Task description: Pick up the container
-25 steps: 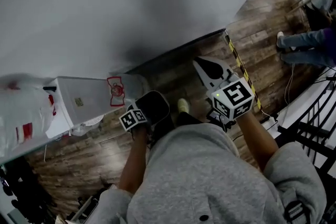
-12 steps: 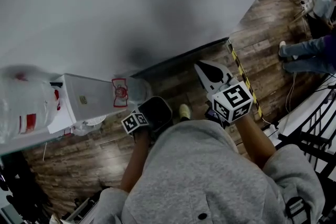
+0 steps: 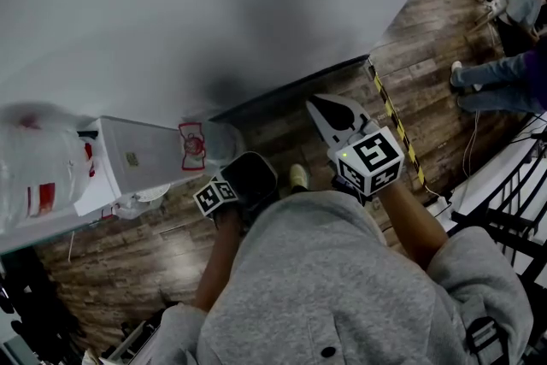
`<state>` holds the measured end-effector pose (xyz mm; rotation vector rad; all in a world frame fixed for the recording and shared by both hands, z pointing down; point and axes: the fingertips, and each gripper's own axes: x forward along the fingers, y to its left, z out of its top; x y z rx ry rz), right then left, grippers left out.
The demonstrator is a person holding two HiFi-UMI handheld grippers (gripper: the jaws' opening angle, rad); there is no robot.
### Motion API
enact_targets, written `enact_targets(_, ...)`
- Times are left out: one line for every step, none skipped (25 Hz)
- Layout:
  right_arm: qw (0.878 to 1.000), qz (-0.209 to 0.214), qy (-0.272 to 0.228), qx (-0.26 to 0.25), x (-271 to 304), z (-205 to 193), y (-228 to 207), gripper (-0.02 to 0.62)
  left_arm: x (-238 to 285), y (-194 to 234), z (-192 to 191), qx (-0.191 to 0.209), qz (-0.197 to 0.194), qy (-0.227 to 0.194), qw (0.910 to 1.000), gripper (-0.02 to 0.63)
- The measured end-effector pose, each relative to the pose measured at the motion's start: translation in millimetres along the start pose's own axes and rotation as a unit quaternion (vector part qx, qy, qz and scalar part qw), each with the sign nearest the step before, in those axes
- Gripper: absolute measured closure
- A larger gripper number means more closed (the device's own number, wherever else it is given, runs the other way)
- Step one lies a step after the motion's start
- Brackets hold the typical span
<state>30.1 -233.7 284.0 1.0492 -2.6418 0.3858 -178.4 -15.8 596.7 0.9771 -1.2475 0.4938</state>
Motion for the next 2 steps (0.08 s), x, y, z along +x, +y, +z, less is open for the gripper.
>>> enact_targets(1.0,0.0,0.0,-0.001,1.1,0.3,0.8,0.569,-0.1,0.8,0.8,-0.002,-0.002,-0.001,1.0,0.59)
enact_targets(1.0,0.0,0.0,-0.001,2.1,0.6,1.5,0.569,-0.2,1.7,1.6,-0.004,-0.004,-0.002,1.0,0.589)
